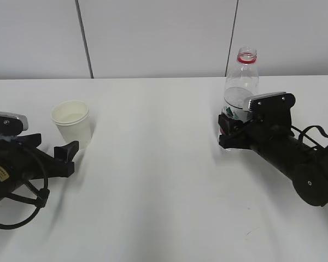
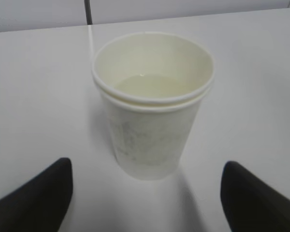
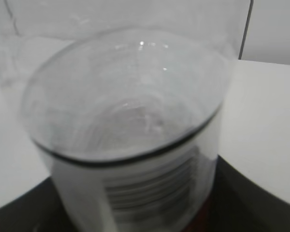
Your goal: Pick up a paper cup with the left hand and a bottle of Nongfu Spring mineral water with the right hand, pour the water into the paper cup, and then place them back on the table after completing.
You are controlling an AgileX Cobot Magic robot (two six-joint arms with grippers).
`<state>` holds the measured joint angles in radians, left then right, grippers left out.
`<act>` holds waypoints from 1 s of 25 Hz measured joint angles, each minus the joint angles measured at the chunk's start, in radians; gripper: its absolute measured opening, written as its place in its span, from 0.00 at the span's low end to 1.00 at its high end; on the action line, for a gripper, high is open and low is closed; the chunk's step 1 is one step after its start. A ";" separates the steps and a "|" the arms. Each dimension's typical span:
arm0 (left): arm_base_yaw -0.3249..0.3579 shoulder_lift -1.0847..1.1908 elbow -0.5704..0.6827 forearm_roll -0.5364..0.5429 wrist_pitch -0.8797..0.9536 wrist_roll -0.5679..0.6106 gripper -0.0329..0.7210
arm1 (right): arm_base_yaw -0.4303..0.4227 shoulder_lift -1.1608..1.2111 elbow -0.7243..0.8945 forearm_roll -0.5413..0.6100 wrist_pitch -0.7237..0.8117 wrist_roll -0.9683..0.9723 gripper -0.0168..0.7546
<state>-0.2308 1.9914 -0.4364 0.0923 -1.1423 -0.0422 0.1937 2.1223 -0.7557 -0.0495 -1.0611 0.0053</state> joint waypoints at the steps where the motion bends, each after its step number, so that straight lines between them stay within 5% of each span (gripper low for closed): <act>1: 0.000 0.000 0.000 0.000 0.000 0.000 0.80 | 0.000 0.000 0.000 0.000 0.000 0.000 0.61; 10: 0.000 0.000 0.000 0.003 0.000 0.000 0.80 | 0.000 0.011 0.000 0.000 -0.022 0.000 0.61; 17: 0.000 0.000 0.000 0.003 0.000 0.000 0.80 | 0.000 0.011 -0.002 -0.009 -0.012 0.010 0.87; 25: 0.000 0.000 0.000 0.003 0.000 0.000 0.80 | 0.000 -0.018 0.064 -0.018 -0.064 0.016 0.88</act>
<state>-0.2308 1.9914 -0.4364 0.0957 -1.1423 -0.0422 0.1937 2.1045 -0.6920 -0.0680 -1.1255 0.0213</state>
